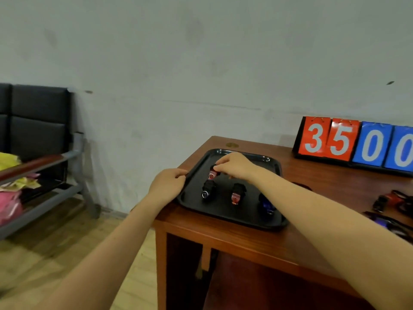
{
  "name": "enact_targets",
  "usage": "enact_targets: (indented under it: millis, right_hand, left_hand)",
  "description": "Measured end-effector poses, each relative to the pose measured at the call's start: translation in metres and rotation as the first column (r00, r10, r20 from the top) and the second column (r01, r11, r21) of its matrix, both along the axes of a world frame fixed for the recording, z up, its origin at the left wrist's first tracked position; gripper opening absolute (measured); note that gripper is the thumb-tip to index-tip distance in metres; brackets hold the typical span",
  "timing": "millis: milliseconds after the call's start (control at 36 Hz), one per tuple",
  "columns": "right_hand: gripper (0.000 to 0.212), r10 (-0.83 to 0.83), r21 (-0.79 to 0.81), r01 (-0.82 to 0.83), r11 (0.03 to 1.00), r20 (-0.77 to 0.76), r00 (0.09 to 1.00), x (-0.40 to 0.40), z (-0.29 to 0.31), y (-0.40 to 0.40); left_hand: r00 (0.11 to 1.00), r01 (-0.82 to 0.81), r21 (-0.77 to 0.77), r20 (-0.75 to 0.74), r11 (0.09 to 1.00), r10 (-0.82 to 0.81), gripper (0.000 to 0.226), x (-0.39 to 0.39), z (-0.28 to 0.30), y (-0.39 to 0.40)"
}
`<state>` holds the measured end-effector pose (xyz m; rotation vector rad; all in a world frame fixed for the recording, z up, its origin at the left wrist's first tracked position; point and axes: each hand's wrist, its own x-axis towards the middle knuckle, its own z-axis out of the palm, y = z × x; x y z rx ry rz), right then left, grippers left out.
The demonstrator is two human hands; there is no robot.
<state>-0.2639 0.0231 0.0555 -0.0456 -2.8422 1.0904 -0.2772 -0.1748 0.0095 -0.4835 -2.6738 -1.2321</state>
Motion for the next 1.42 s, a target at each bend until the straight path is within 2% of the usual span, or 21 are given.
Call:
enact_targets:
  millis: [111, 250, 333, 389, 528, 639, 750, 917, 1056, 1139, 1278, 1417]
  right_hand:
    - [0.038, -0.009, 0.071, 0.004, 0.997, 0.065, 0.998, -0.009, -0.007, -0.005]
    - [0.043, -0.007, 0.129, -0.001, 0.992, 0.059, 0.998, -0.009, -0.009, -0.004]
    - [0.052, -0.024, 0.162, 0.023, 0.986, 0.003, 1.000, 0.001, -0.008, 0.000]
    - [0.049, -0.030, 0.172, 0.042, 0.984, -0.074, 0.997, 0.013, -0.005, 0.005]
    - [0.038, -0.056, 0.073, 0.073, 0.995, -0.214, 0.975, 0.057, 0.002, 0.032]
    - [0.028, -0.057, 0.082, 0.083, 0.993, -0.273, 0.960, 0.102, 0.007, 0.068]
    - [0.021, -0.123, 0.041, 0.143, 0.989, -0.314, 0.942, 0.143, 0.009, 0.110]
    - [0.018, -0.369, -0.112, 0.353, 0.929, -0.352, 0.860, 0.186, 0.010, 0.173]
    - [0.019, -0.504, -0.113, 0.496, 0.861, -0.331, 0.798, 0.227, -0.005, 0.234]
    - [0.016, -0.548, -0.063, 0.557, 0.828, -0.302, 0.780, 0.247, -0.018, 0.269]
    - [0.019, -0.524, 0.143, 0.549, 0.824, -0.179, 0.833, 0.262, -0.038, 0.309]
    - [0.024, -0.485, 0.266, 0.540, 0.799, -0.247, 0.839, 0.257, -0.050, 0.323]
  left_hand:
    - [1.000, -0.012, 0.000, -0.009, 1.000, 0.012, 0.036, -0.001, -0.001, 0.002]
    - [1.000, -0.023, 0.019, 0.009, 1.000, 0.023, 0.035, -0.005, -0.003, 0.001]
    - [0.999, -0.039, 0.047, -0.001, 0.998, 0.039, 0.031, -0.005, -0.004, 0.001]
    - [0.998, -0.059, 0.087, -0.023, 0.994, 0.062, 0.029, -0.003, -0.003, -0.001]
    - [0.982, -0.146, 0.273, -0.074, 0.951, 0.172, 0.030, 0.005, 0.000, -0.007]
    - [0.945, -0.153, 0.146, -0.266, 0.977, 0.188, 0.025, 0.020, 0.007, 0.003]
    - [0.931, -0.018, 0.019, -0.365, 1.000, 0.024, 0.014, 0.055, 0.027, 0.054]
    - [0.908, 0.355, 0.014, -0.242, 0.935, -0.341, 0.017, 0.115, 0.045, 0.162]
    - [0.818, 0.538, -0.138, -0.152, 0.832, -0.555, 0.023, 0.145, 0.038, 0.240]
    - [0.803, 0.577, -0.142, -0.079, 0.804, -0.590, 0.023, 0.150, 0.034, 0.281]
    - [0.830, 0.558, -0.076, 0.050, 0.827, -0.555, 0.022, 0.140, 0.031, 0.339]
    - [0.867, 0.497, -0.146, 0.109, 0.855, -0.486, 0.047, 0.128, 0.016, 0.383]
